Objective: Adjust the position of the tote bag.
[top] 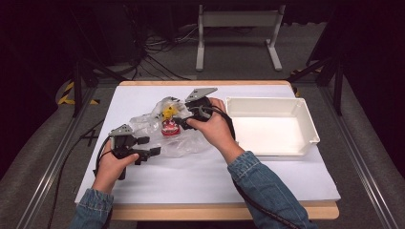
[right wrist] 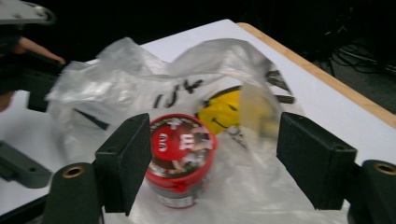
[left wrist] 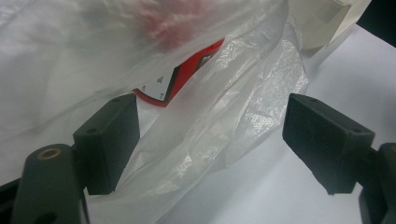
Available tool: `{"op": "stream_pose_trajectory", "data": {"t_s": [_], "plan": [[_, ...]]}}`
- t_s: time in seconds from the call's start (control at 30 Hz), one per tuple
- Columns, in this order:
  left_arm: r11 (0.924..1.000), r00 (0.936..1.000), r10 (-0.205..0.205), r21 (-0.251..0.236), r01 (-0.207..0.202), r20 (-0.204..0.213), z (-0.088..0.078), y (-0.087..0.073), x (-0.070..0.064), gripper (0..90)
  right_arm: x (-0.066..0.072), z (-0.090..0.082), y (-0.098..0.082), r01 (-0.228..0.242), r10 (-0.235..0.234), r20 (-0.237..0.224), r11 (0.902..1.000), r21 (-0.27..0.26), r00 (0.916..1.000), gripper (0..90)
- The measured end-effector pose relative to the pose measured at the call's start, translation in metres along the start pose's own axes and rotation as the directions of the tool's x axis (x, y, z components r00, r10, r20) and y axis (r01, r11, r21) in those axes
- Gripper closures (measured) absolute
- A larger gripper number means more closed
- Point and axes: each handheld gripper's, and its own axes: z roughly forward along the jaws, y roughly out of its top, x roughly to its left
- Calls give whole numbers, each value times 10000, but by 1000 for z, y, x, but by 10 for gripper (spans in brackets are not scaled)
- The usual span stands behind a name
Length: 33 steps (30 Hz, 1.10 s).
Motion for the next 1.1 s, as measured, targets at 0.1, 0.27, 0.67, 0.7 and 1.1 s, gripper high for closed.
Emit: {"op": "stream_pose_trajectory", "data": {"t_s": [0.1,0.27,0.67,0.7,1.1], "plan": [[9999,9999,141,46,-141,81,0,1,-4,200,9,7,1,-301,303,-432,9995,39,9986,258],[9992,9989,380,77,-382,271,-1,5,-11,200,16,28,-4,-760,784,-733,9965,355,9942,183],[9979,9959,-143,-636,87,-890,-14,3,-3,113,25,59,-22,-412,486,-607,9923,1172,9970,123],[9978,9943,-318,-619,255,-1018,-15,2,-1,113,25,61,-23,-387,460,-592,9922,1189,9972,113],[9889,9805,-1371,-764,1274,-1407,-18,-9,17,112,21,82,-38,-326,350,-125,9865,1603,9993,95]]}}
